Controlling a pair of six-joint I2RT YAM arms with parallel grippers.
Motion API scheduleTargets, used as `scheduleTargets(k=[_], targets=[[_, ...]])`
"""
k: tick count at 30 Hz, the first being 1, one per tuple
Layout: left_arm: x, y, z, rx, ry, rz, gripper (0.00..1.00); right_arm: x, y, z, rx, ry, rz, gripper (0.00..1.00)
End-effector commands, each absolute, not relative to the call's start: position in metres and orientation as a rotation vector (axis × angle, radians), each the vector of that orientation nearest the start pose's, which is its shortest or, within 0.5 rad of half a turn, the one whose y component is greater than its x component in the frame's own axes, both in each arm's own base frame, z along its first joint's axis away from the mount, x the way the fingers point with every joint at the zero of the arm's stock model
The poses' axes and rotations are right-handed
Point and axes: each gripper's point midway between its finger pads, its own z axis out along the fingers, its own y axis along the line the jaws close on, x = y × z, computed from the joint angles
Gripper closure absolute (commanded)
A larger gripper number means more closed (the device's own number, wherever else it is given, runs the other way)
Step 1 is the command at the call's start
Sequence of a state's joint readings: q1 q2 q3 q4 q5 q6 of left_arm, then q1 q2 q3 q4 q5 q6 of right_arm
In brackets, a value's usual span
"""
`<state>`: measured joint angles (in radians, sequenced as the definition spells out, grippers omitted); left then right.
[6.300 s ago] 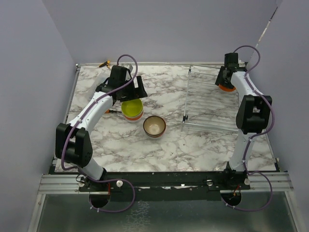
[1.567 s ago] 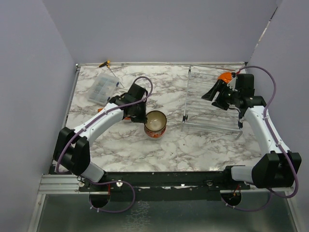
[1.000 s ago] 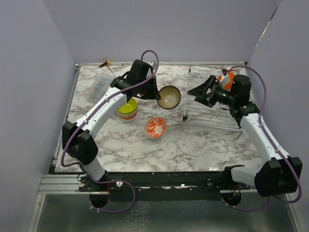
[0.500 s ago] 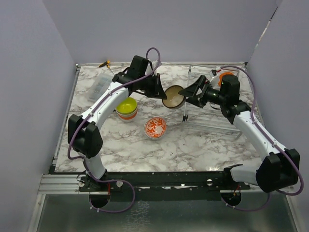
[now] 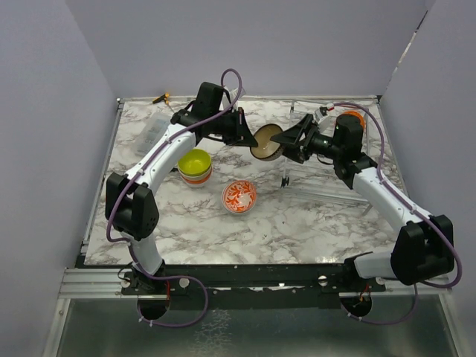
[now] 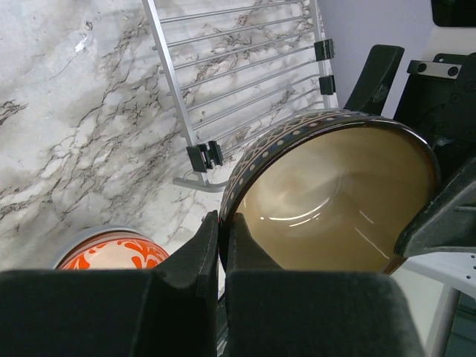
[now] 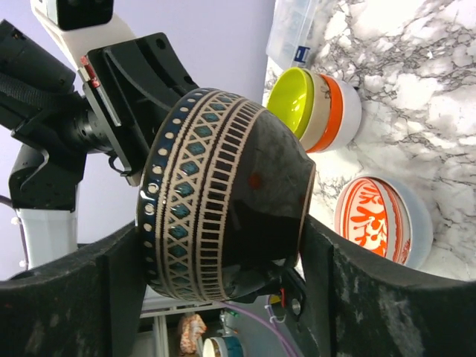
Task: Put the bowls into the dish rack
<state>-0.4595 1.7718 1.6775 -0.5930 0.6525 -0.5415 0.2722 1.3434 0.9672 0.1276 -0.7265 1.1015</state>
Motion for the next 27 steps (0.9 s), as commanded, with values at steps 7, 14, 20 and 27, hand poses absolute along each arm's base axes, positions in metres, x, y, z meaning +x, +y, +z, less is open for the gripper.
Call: scheduleTargets(k=[7, 14, 20, 27], targets=[[0.361, -0.323, 0.273, 0.295, 2.310, -1.336, 0.95, 0.332, 0.249, 0.287, 0.215, 2.024, 1.619, 0.51], [0.389, -0.289, 0.252, 0.093, 2.327, -1.071, 0.29, 0.360, 0.226, 0.273, 0.331, 2.047, 1.322, 0.57], [0.398, -0.230, 0.243, -0.079, 2.296, -0.817, 0.12, 0.383, 0.191, 0.254, 0.379, 2.120, 0.955, 0.57], [0.388, -0.181, 0.250, -0.133, 2.239, -0.632, 0.01, 0.422, 0.127, 0.250, 0.288, 2.109, 0.396, 0.57]])
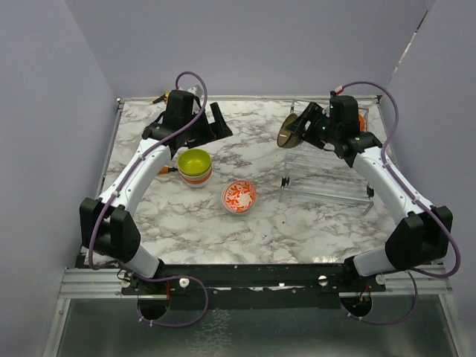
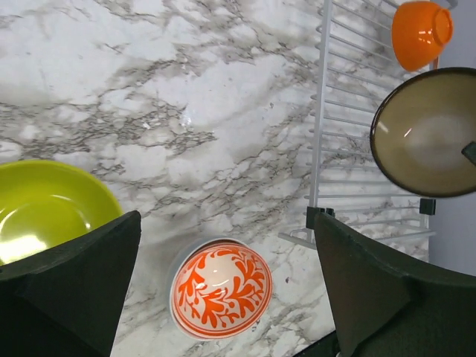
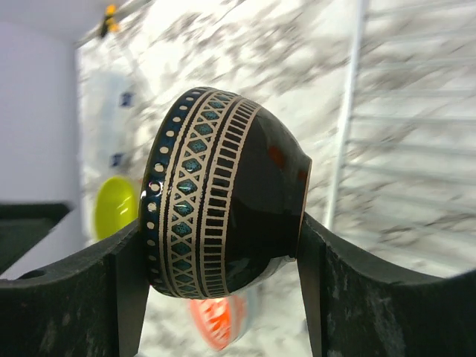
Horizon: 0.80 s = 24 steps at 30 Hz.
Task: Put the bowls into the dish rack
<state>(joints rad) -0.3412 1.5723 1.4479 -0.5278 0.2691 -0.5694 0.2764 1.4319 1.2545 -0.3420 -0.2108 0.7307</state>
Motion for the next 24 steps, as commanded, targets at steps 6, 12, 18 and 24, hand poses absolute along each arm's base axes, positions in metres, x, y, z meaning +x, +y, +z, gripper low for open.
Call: scheduleTargets(k=[6, 12, 18, 24], targets=[[0.376, -0.168, 0.246, -0.171, 2.256, -0.599, 0.01, 0.458, 0.071, 0.247, 0.221, 2.057, -0.070, 0.59], [0.373, -0.168, 0.231, -0.187, 2.295, -0.598, 0.01, 0.496, 0.045, 0.243, 0.108, 1.990, -0.358, 0.60], [0.377, -0.176, 0.215, -0.193, 2.346, -0.635, 0.01, 0.527, 0.042, 0.232, -0.100, 1.936, -0.520, 0.61], [0.382, -0.177, 0.196, -0.197, 2.386, -0.618, 0.01, 0.555, 0.043, 0.206, -0.323, 1.911, -0.650, 0.63]])
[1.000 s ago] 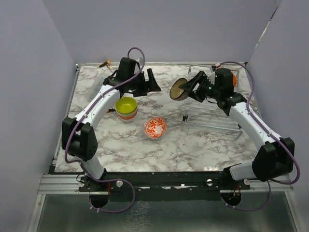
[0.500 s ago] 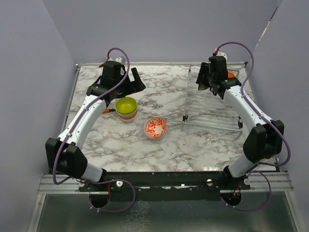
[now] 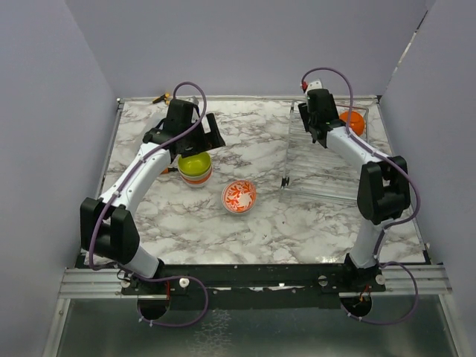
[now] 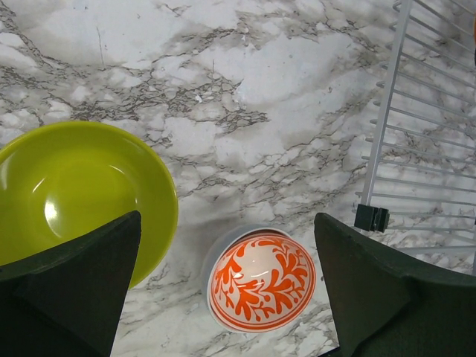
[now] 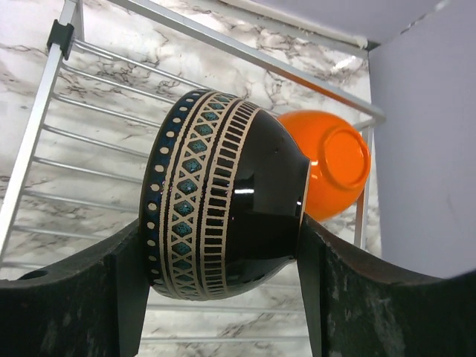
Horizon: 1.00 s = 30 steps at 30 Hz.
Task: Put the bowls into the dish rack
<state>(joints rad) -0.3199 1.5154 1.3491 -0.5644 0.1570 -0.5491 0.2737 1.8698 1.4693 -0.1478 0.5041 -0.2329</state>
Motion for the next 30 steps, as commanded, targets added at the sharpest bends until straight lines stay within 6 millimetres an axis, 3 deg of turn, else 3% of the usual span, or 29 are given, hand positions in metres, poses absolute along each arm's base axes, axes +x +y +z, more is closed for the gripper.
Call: scheduleTargets(k=[1, 8, 13, 16, 18, 20, 23, 30], targets=[[0.383, -0.179, 0.196, -0.197, 2.388, -0.622, 0.01, 0.559, 0.043, 0.202, -0.347, 1.911, -0.673, 0.62], [0.391, -0.184, 0.193, -0.207, 2.401, -0.645, 0.01, 0.581, 0.039, 0.173, -0.445, 1.933, -0.796, 0.61], [0.392, -0.185, 0.187, -0.209, 2.421, -0.658, 0.01, 0.587, 0.036, 0.161, -0.459, 1.932, -0.845, 0.57], [0.395, -0.185, 0.185, -0.203, 2.430, -0.670, 0.01, 0.587, 0.033, 0.151, -0.468, 1.943, -0.878, 0.47], [0.395, -0.185, 0.184, -0.200, 2.438, -0.675, 0.01, 0.586, 0.031, 0.149, -0.458, 1.939, -0.892, 0.29], [0.394, -0.183, 0.182, -0.204, 2.442, -0.662, 0.01, 0.583, 0.034, 0.149, -0.475, 1.946, -0.855, 0.20], [0.391, -0.176, 0.176, -0.224, 2.452, -0.639, 0.01, 0.578, 0.041, 0.154, -0.477, 1.952, -0.778, 0.13], [0.388, -0.171, 0.176, -0.219, 2.450, -0.633, 0.01, 0.563, 0.057, 0.161, -0.536, 2.028, -0.623, 0.09]])
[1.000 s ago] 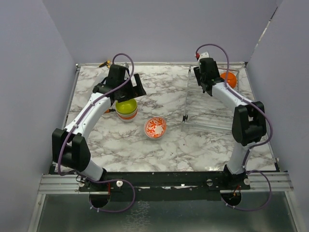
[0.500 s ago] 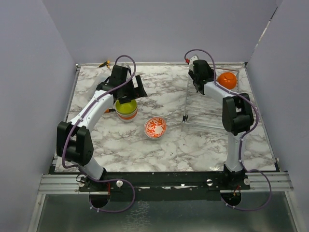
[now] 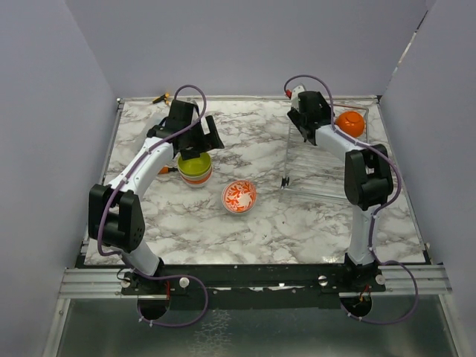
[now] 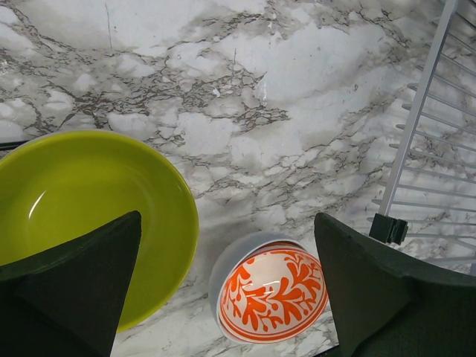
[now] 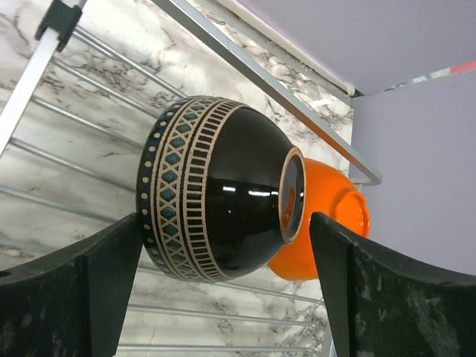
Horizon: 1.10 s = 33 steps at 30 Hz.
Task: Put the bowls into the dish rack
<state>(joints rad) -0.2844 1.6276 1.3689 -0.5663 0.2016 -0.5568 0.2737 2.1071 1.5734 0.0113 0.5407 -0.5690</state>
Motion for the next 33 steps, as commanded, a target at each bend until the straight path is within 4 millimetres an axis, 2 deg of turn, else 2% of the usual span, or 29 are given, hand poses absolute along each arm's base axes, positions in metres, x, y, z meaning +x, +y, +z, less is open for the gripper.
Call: scheduleTargets(k=[1, 4, 8, 14, 17, 20, 25, 33], targets=[[0.388, -0.171, 0.177, -0.217, 2.448, -0.634, 0.01, 0.560, 0.060, 0.161, -0.551, 2.045, -0.601, 0.09], [0.386, -0.173, 0.179, -0.207, 2.445, -0.649, 0.01, 0.545, 0.071, 0.160, -0.622, 2.116, -0.494, 0.08], [0.384, -0.177, 0.189, -0.190, 2.428, -0.690, 0.01, 0.530, 0.084, 0.176, -0.588, 2.145, -0.363, 0.09], [0.381, -0.173, 0.193, -0.192, 2.414, -0.676, 0.01, 0.521, 0.083, 0.191, -0.286, 2.165, -0.274, 0.22], [0.379, -0.173, 0.190, -0.198, 2.424, -0.677, 0.01, 0.516, 0.085, 0.182, -0.090, 2.203, -0.202, 0.28], [0.377, -0.173, 0.189, -0.199, 2.426, -0.679, 0.01, 0.512, 0.089, 0.168, 0.050, 2.234, -0.124, 0.30], [0.376, -0.172, 0.186, -0.200, 2.431, -0.673, 0.01, 0.521, 0.087, 0.146, 0.191, 2.269, -0.096, 0.31], [0.373, -0.172, 0.182, -0.217, 2.445, -0.680, 0.01, 0.538, 0.084, 0.130, 0.328, 2.275, -0.105, 0.33]])
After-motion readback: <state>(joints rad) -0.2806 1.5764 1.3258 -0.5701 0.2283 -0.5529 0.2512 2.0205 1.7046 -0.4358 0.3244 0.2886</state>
